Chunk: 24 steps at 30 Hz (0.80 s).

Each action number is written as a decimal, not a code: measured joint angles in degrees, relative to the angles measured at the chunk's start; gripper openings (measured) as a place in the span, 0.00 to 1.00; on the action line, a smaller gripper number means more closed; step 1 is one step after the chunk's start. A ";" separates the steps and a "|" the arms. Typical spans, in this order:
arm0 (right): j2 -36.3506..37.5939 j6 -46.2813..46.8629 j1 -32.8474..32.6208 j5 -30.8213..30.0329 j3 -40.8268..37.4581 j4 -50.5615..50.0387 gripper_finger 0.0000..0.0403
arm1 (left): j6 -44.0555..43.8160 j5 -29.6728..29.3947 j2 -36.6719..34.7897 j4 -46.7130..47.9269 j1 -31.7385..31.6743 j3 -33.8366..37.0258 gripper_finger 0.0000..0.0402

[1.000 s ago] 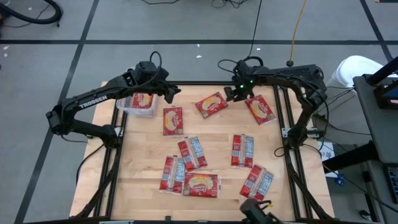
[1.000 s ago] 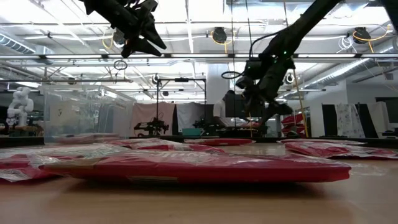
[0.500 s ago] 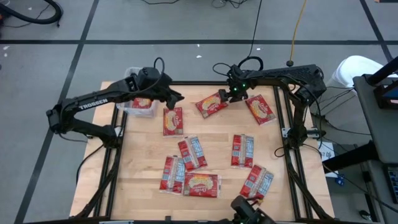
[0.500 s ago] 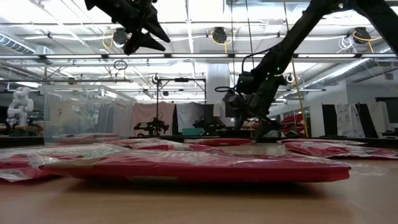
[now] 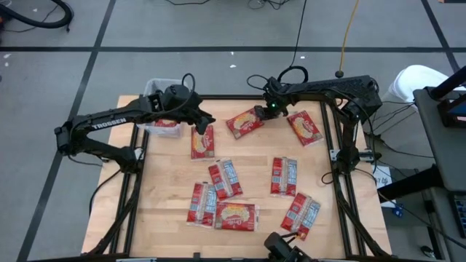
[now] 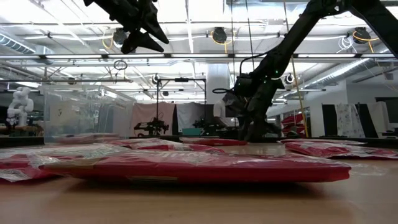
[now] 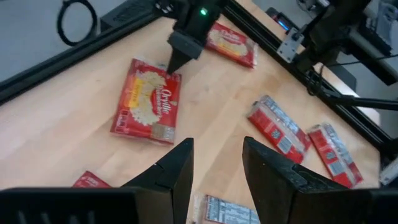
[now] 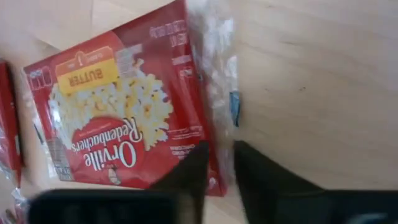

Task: Sort popcorn bags into baskets
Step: Put the red popcorn bag into the transparent container

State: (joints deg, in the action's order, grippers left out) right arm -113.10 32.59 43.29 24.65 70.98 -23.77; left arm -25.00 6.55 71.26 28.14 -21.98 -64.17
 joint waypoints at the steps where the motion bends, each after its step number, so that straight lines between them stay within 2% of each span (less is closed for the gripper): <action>1: -0.11 -0.21 -0.15 0.51 0.00 0.45 0.06 | 0.00 -0.66 0.00 0.03 -0.03 0.00 0.35; 3: -0.05 -0.28 -0.54 2.20 -0.08 1.26 0.02 | -0.37 -1.96 0.00 0.25 -0.19 0.01 0.35; 7: 0.21 0.39 -1.50 9.63 -0.22 1.51 0.01 | -3.01 -3.16 0.00 1.87 -1.36 0.01 0.35; 9: 1.32 0.42 -2.29 10.53 -0.22 1.37 0.00 | -3.73 -3.64 0.00 2.83 -1.86 0.01 0.35; 18: 7.95 2.36 -7.05 9.56 -0.15 0.42 0.00 | -3.87 -3.77 -0.07 3.83 -3.52 2.51 0.35; 24: 11.48 0.37 -9.69 0.93 -0.11 -1.69 0.04 | -6.10 -2.43 -0.07 3.24 -2.97 4.92 0.35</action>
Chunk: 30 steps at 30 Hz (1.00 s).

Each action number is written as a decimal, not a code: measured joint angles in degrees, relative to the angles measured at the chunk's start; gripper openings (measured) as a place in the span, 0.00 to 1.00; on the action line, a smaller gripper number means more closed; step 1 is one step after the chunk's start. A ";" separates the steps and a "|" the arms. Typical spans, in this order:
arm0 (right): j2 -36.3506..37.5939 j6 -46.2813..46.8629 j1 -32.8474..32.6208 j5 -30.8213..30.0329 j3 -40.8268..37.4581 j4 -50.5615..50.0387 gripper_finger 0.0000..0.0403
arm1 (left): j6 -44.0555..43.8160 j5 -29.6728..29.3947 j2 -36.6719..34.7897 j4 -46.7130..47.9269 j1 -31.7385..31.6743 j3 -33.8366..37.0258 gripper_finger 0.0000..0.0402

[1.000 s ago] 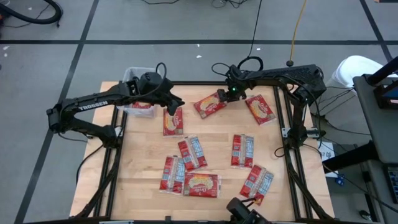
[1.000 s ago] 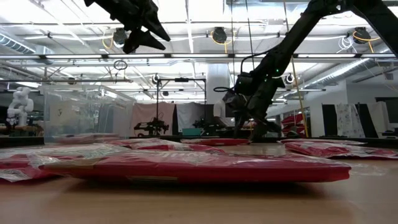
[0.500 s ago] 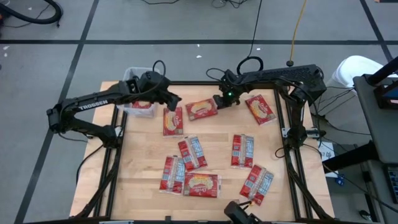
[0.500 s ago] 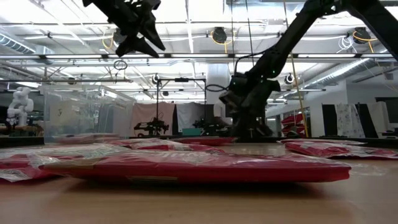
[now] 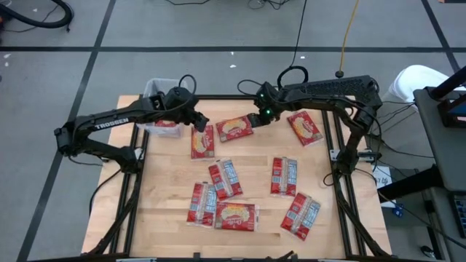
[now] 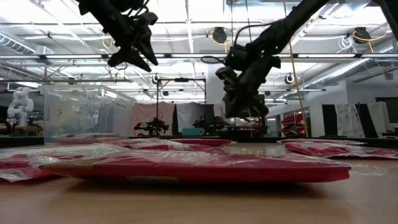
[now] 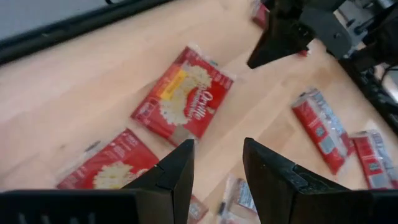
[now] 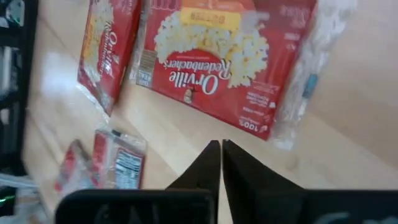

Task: Sort popcorn bags into baskets
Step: Put the red popcorn bag into the transparent container

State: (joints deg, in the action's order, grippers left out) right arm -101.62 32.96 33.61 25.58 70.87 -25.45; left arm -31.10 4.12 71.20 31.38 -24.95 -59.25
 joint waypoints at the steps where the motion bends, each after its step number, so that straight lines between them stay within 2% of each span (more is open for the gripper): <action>1: 0.44 -0.78 -0.45 -1.25 0.00 0.31 0.06 | -0.17 0.55 0.00 -1.03 0.23 0.49 0.35; 6: 1.11 -3.31 -1.34 -4.36 0.07 2.96 0.23 | 1.21 1.02 2.19 -10.02 2.42 2.91 0.35; 8: 1.01 -3.86 -1.34 -4.46 0.00 2.50 0.31 | 3.25 1.09 4.21 -10.28 2.80 2.79 0.35; 14: 1.07 -6.53 -2.50 -3.80 -3.78 2.01 0.48 | 6.69 1.74 14.12 -12.80 2.80 1.71 0.35; 18: 1.13 -3.06 -4.55 1.14 -7.13 3.67 0.52 | 8.18 2.01 20.64 -17.21 2.36 1.68 0.35; 21: 1.07 1.14 -6.48 2.28 -8.96 4.36 0.52 | 11.41 0.32 25.52 -22.10 2.31 1.62 0.35; 26: 1.09 5.99 -9.65 0.17 -9.73 4.69 0.52 | 16.12 -0.17 31.37 -30.00 2.10 1.58 0.35; 30: 1.42 2.40 -11.97 -2.30 -9.73 5.06 0.52 | 20.26 -0.16 34.00 -29.22 2.20 1.60 0.35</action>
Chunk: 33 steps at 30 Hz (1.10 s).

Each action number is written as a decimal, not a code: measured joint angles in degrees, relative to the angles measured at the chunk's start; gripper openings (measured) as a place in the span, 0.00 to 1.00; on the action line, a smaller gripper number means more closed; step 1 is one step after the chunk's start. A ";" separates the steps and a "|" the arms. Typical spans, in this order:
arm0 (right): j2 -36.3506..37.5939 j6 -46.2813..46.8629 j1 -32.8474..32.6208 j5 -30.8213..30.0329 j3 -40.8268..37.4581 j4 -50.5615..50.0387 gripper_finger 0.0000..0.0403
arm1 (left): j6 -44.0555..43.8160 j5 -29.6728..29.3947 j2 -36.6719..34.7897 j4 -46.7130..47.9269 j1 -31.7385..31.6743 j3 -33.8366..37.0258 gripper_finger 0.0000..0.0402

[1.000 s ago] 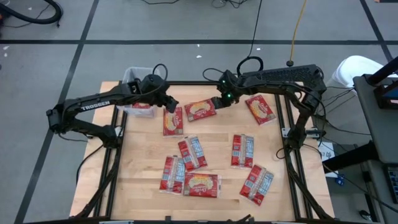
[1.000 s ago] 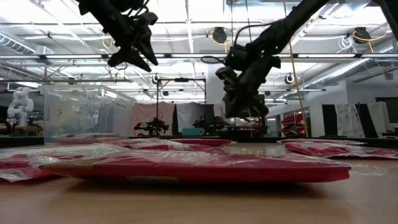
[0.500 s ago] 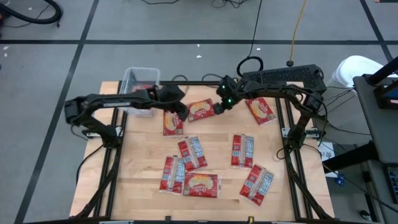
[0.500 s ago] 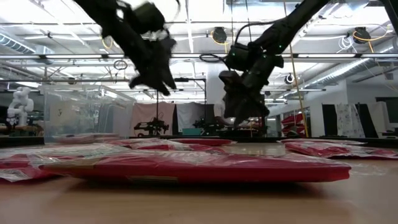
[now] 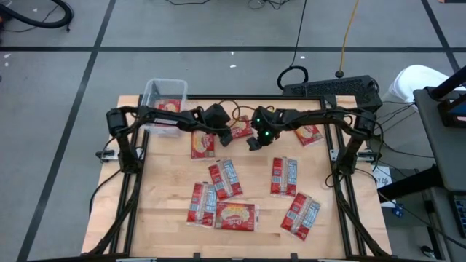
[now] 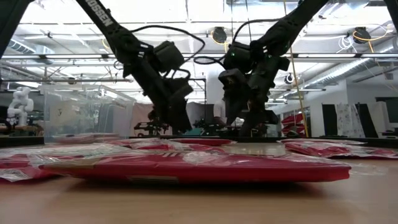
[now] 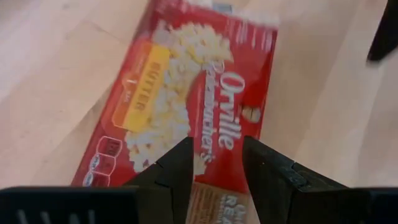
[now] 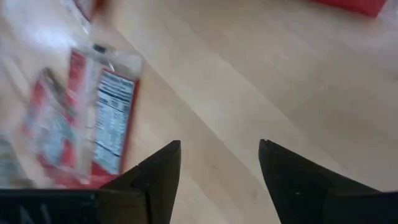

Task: Sort popcorn bags into baskets
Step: Put the red popcorn bag into the transparent container

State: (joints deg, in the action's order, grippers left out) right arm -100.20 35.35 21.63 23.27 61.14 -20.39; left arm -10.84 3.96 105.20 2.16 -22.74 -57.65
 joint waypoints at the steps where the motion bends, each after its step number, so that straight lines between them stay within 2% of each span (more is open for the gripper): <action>1: 0.08 -2.07 -0.65 -2.33 0.00 -0.05 0.52 | 1.57 0.16 0.32 0.89 0.12 0.00 0.35; 5: 1.22 -12.40 -2.59 -13.91 -0.02 -2.00 0.52 | 7.21 0.49 1.39 4.43 0.37 -0.12 0.35; 8: 1.91 -24.92 -3.88 -22.48 -0.02 -1.47 0.52 | 10.69 0.62 1.36 5.81 0.59 -0.20 0.35; 11: 1.88 -38.75 -4.97 -26.72 -0.09 0.47 0.52 | 14.58 0.48 1.36 5.87 1.04 -0.18 0.35; 15: 1.54 -50.84 -5.41 -28.26 -4.11 10.76 0.52 | 15.13 0.53 1.37 5.36 1.18 -0.11 0.35; 18: 1.50 -55.68 -5.36 -31.92 -9.12 21.60 0.52 | 14.66 0.58 1.41 5.32 1.18 -0.09 0.35; 21: 1.50 -58.90 -4.45 -30.97 -13.33 29.24 0.52 | 14.61 1.30 1.43 5.21 1.16 -0.09 0.35; 25: 0.85 -59.04 -3.20 -26.28 -16.28 32.09 0.52 | 14.65 1.68 1.47 4.83 1.18 -0.05 0.35; 33: 0.63 -60.31 -2.16 -26.45 -18.49 37.88 0.52 | 15.49 5.28 1.58 3.30 1.53 0.02 0.35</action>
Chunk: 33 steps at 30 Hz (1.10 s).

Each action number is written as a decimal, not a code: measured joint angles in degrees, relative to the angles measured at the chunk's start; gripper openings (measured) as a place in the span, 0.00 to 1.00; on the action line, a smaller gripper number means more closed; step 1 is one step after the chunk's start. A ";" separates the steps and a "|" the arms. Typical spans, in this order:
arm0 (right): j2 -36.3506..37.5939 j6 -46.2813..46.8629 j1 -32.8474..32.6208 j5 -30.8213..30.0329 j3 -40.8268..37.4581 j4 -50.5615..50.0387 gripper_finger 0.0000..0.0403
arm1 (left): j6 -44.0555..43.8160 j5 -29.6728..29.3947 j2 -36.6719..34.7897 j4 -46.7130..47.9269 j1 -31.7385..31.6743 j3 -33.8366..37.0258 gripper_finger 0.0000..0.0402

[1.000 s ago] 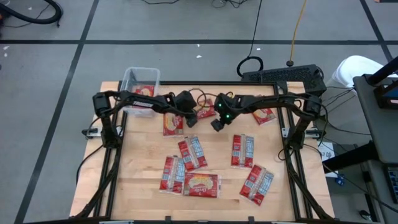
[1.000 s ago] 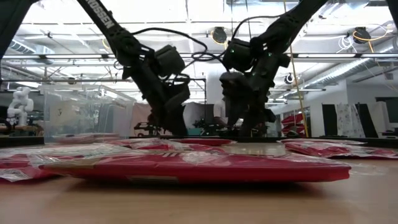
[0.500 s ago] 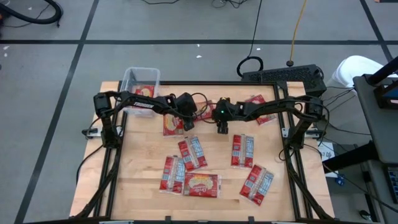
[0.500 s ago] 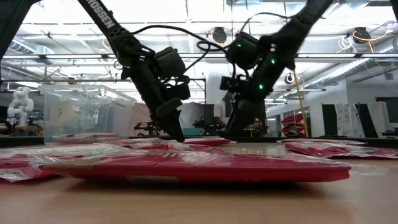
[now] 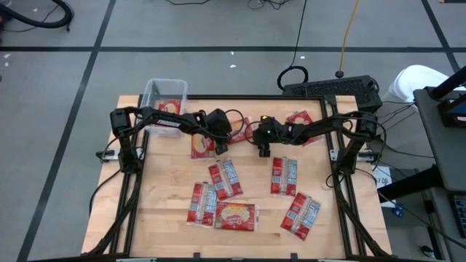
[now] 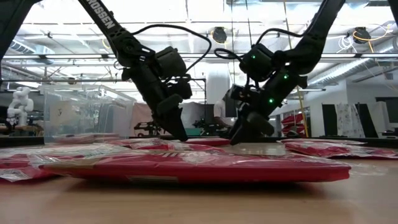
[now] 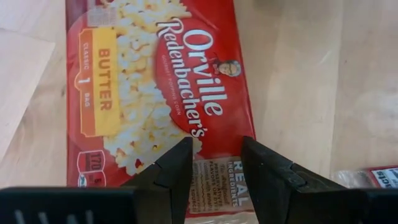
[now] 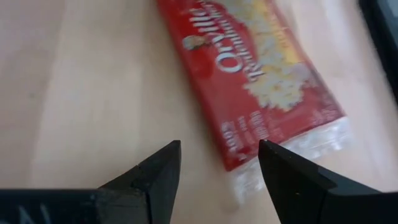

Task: Sort popcorn bags into baskets
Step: Put the red popcorn bag into the transparent container

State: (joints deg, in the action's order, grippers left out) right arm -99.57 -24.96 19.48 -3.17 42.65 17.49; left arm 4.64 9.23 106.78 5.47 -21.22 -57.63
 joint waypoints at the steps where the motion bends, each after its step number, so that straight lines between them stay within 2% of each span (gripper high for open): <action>1: -0.47 -0.66 0.15 -0.01 0.02 0.73 0.52 | 0.02 0.01 0.00 -0.12 0.05 0.00 0.35; 10: -5.19 -3.23 0.60 0.06 0.15 6.27 0.49 | 0.20 0.10 0.02 -0.89 0.30 0.02 0.35; 14: -5.45 -3.38 0.60 0.23 0.13 7.16 0.35 | -0.56 0.15 -0.22 -0.81 0.53 0.02 0.35; 19: -5.56 -4.23 0.50 0.30 0.10 6.76 0.07 | -3.95 0.55 -5.89 0.05 0.77 0.09 0.35; 22: -5.52 -4.64 -0.03 -0.96 0.11 6.95 0.03 | -8.37 -1.08 -11.55 0.35 0.73 0.07 0.35; 28: 0.43 4.87 -2.13 -6.35 -0.02 2.20 0.01 | -21.75 -3.67 -21.53 2.48 0.75 0.02 0.35; 33: 6.76 19.78 -4.17 -10.29 0.00 -5.16 0.00 | -34.53 -4.78 -23.58 3.62 1.55 -0.02 0.35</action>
State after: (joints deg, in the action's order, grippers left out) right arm -92.81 -5.18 15.31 -13.47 42.66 12.33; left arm -29.89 4.45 83.20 9.08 -19.67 -57.65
